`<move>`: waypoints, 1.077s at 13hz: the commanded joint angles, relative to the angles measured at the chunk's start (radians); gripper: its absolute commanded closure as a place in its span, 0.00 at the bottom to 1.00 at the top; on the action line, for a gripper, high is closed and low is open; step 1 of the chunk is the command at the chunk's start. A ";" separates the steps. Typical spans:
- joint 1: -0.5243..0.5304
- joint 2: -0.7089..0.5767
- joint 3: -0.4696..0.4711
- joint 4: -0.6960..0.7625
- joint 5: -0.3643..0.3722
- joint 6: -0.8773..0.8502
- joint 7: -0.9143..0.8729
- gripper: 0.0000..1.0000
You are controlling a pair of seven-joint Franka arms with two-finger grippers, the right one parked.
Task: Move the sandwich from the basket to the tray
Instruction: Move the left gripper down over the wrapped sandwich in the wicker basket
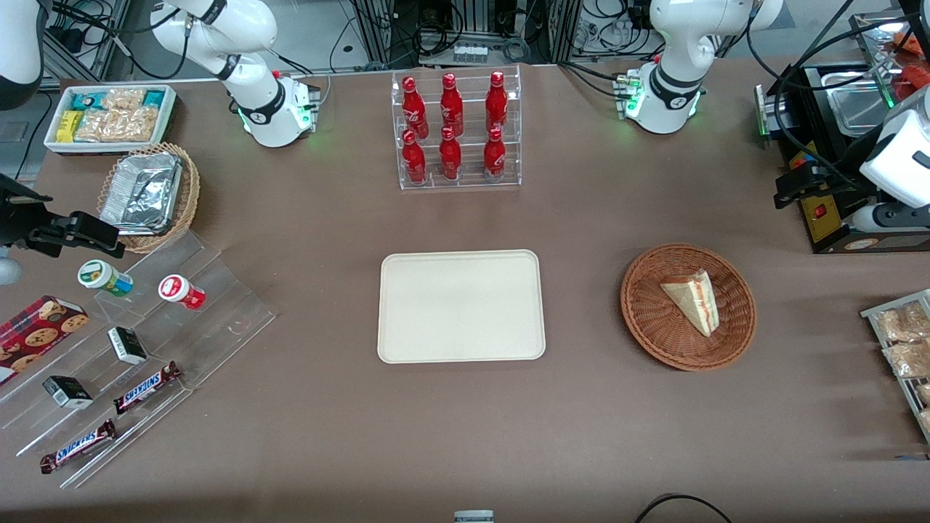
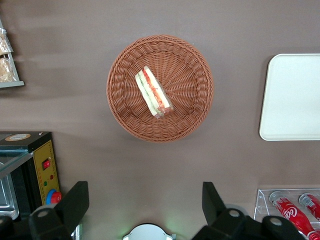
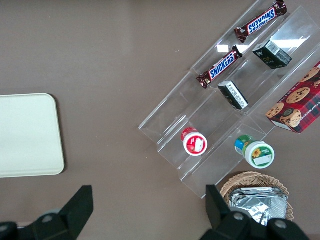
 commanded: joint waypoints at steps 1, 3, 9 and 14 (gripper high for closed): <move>0.002 0.008 -0.002 0.022 0.005 -0.009 0.013 0.00; 0.004 0.031 0.000 0.026 0.014 0.024 0.039 0.00; 0.070 0.061 0.001 -0.044 -0.006 0.107 0.216 0.00; 0.010 0.037 -0.009 -0.309 0.074 0.375 -0.084 0.00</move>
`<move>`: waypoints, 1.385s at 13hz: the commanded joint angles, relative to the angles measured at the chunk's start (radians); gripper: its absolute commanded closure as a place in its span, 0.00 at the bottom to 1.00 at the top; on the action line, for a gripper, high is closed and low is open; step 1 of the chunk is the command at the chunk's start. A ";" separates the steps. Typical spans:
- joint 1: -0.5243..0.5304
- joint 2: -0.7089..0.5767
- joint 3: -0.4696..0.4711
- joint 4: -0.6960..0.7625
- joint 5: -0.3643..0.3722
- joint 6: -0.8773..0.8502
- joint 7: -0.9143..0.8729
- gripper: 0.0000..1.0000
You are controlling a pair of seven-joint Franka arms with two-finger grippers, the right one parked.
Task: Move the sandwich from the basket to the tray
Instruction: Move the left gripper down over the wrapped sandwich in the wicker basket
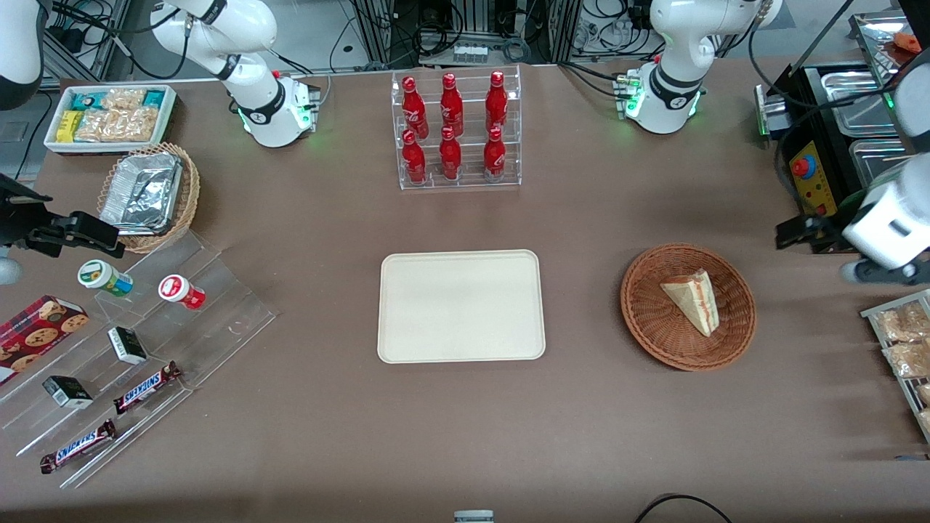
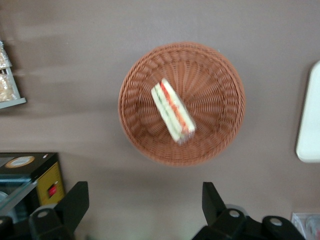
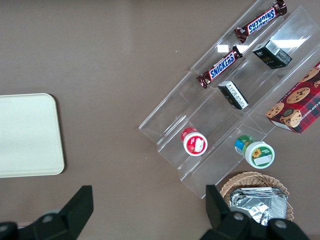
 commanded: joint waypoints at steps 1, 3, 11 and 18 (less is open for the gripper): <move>-0.031 -0.052 -0.002 -0.179 0.023 0.174 -0.134 0.00; -0.049 -0.037 -0.003 -0.212 0.023 0.228 -0.165 0.00; -0.054 -0.026 -0.005 -0.439 0.023 0.482 -0.365 0.00; -0.055 0.053 -0.005 -0.520 0.016 0.597 -0.377 0.00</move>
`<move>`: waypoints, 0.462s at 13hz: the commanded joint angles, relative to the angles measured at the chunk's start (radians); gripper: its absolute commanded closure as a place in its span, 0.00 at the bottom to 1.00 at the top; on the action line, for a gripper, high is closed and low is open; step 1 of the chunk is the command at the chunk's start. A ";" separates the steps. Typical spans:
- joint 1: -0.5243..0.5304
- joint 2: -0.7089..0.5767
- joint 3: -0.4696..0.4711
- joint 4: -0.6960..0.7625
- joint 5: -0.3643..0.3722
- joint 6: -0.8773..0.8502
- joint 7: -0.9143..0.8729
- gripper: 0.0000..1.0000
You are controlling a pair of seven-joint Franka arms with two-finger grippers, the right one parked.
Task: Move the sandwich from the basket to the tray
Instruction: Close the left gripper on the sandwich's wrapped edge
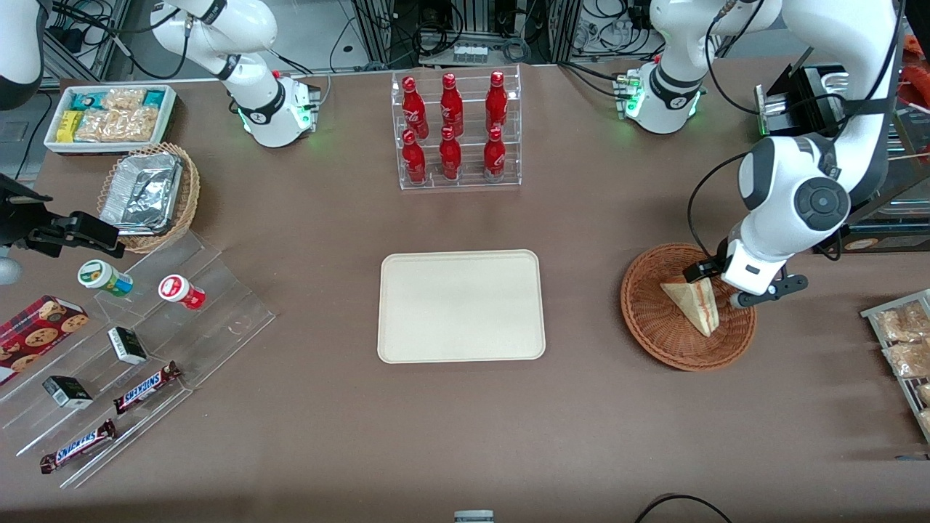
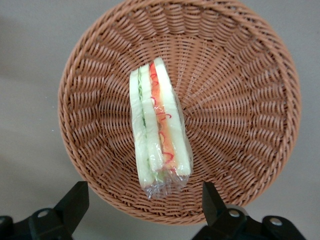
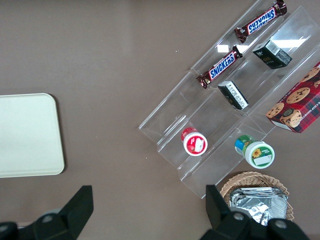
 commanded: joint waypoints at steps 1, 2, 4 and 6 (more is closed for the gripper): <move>-0.003 0.040 -0.001 -0.001 0.008 0.061 -0.052 0.00; -0.005 0.059 -0.001 0.001 0.008 0.081 -0.086 0.00; -0.005 0.096 -0.001 0.001 0.008 0.136 -0.121 0.00; -0.005 0.119 -0.001 0.001 0.008 0.163 -0.143 0.00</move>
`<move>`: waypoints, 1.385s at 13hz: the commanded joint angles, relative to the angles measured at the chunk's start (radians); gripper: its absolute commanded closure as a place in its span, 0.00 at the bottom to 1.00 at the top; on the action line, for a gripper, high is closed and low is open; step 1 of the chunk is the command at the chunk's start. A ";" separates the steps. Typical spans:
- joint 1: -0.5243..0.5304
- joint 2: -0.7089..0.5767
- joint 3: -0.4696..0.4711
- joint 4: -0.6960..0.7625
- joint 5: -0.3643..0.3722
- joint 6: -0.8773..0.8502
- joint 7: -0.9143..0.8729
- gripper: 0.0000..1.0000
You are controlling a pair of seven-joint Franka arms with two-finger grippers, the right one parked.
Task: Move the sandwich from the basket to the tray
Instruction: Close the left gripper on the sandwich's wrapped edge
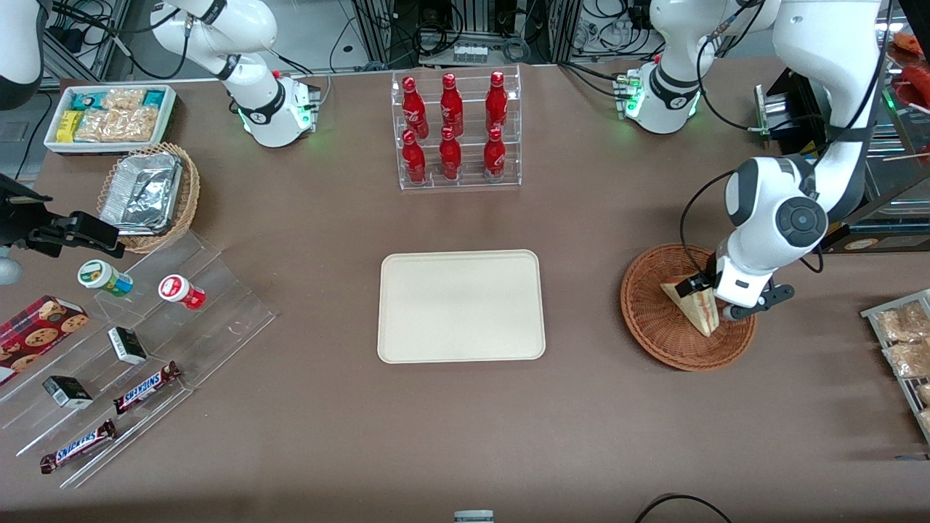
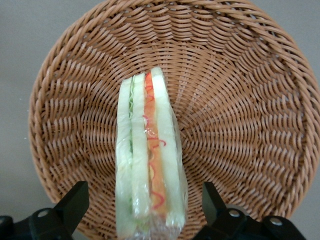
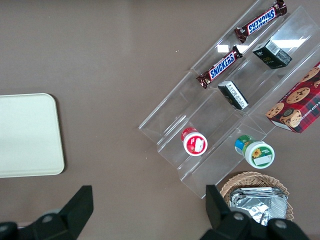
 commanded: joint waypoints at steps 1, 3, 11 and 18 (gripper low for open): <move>-0.004 0.026 -0.001 0.001 0.008 0.037 -0.052 0.00; -0.006 0.031 -0.001 0.000 0.008 0.040 -0.108 0.22; -0.015 -0.001 -0.001 0.015 0.019 -0.042 -0.124 1.00; -0.073 -0.058 -0.004 0.250 0.021 -0.403 0.096 1.00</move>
